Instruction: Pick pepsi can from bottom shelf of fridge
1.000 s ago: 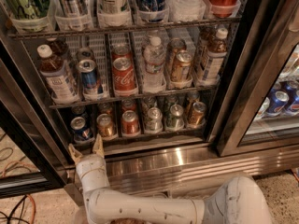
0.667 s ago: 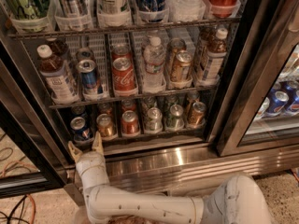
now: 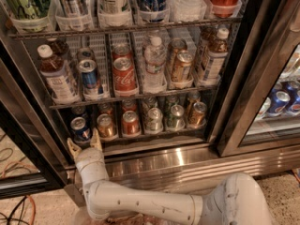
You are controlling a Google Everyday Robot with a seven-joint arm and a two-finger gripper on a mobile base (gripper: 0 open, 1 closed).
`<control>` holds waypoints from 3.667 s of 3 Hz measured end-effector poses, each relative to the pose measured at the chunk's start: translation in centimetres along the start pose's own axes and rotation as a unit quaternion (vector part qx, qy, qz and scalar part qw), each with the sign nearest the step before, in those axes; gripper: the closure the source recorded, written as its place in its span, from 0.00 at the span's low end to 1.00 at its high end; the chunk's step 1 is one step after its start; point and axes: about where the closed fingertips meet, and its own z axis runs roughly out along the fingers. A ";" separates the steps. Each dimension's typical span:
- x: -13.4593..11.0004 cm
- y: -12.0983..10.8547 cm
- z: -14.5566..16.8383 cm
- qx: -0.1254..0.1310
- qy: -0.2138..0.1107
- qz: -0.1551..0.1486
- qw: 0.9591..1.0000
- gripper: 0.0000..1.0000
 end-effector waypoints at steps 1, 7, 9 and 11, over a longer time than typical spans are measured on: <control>-0.3 0.3 1.0 -0.008 -0.003 -0.007 1.000 0.34; 0.1 0.5 3.5 -0.020 0.006 -0.013 1.000 1.00; -2.9 -0.5 2.0 -0.006 -0.013 -0.033 0.999 1.00; -7.0 -1.0 -0.7 0.004 -0.052 -0.055 0.997 1.00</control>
Offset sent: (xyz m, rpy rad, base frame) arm 0.0230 0.0157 0.0059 -0.0277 -0.0255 0.0371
